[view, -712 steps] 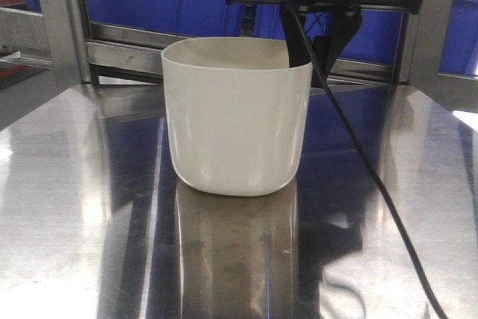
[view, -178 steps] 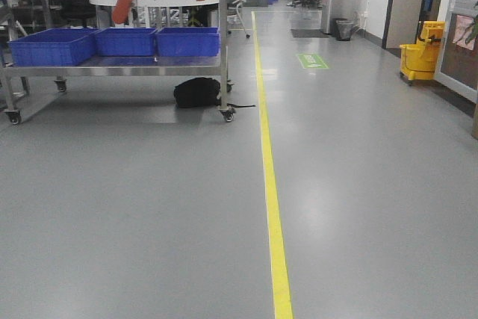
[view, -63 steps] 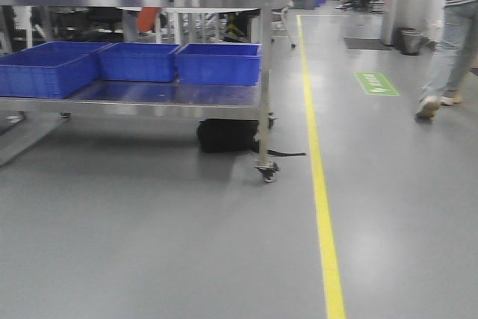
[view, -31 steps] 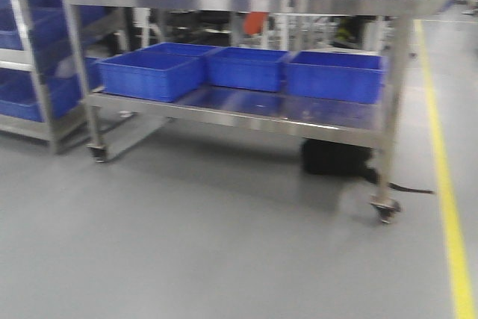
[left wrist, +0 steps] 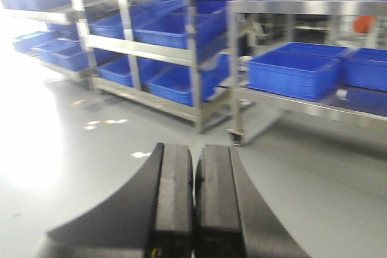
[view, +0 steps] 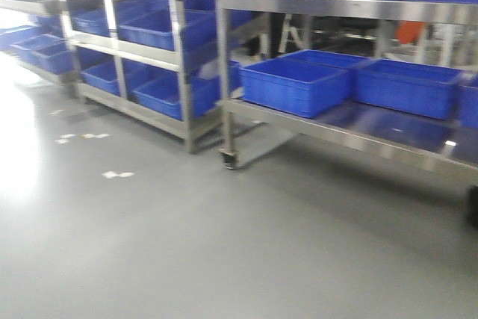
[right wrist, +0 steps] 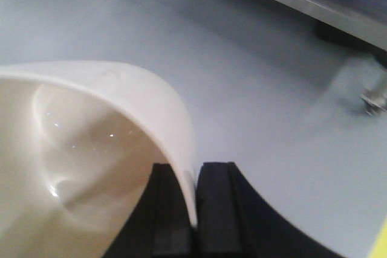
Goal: Move white bin to right shelf second layer
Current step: 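Drive along the aisle past the blue crate racks carrying the bin, then drive toward the windows and turn toward the blue crate shelf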
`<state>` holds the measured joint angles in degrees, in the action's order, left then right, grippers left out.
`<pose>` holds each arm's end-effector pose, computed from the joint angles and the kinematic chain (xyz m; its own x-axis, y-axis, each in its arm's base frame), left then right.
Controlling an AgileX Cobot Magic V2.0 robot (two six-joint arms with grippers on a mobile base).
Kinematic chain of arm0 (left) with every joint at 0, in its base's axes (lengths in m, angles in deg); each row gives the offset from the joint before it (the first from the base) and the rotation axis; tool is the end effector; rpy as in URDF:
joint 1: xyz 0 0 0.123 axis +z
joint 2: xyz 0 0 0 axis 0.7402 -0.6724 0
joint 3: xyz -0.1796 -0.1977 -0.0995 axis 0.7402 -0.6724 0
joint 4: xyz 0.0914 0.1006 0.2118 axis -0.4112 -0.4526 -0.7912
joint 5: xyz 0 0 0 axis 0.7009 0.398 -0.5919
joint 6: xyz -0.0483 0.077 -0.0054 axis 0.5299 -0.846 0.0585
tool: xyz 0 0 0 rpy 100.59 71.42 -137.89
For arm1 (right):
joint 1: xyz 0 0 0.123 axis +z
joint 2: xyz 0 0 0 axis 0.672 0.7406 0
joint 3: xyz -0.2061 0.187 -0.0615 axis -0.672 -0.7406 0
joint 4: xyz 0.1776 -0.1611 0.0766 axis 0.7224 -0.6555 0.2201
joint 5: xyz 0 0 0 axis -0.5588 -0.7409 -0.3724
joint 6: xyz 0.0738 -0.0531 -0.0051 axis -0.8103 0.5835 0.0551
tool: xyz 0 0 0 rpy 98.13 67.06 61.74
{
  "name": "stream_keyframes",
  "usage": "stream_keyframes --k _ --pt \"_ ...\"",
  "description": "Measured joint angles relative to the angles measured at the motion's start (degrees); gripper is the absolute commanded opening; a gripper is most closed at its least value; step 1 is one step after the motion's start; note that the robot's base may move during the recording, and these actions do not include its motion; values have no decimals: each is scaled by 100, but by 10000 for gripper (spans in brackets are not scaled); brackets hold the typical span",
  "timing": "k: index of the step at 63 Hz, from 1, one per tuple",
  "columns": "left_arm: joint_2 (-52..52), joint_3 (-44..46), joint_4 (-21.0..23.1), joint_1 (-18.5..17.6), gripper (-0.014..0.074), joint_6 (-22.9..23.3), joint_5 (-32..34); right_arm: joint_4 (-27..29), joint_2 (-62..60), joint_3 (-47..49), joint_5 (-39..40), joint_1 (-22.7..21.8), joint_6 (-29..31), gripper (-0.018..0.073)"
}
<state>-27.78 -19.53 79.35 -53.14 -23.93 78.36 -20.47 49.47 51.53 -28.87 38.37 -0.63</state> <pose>0.0559 -0.0058 0.2033 0.0065 0.0339 -0.9994 0.0995 0.9944 0.0343 0.0871 -0.0036 0.3325 -0.5140 0.0841 -0.8537 0.0715 0.9959 0.0551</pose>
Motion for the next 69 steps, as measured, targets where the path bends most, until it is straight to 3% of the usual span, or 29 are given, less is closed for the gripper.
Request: stream_keyframes --k 69 --pt "0 0 0 0 85 0 0 0 0 0 0 0 0 48"
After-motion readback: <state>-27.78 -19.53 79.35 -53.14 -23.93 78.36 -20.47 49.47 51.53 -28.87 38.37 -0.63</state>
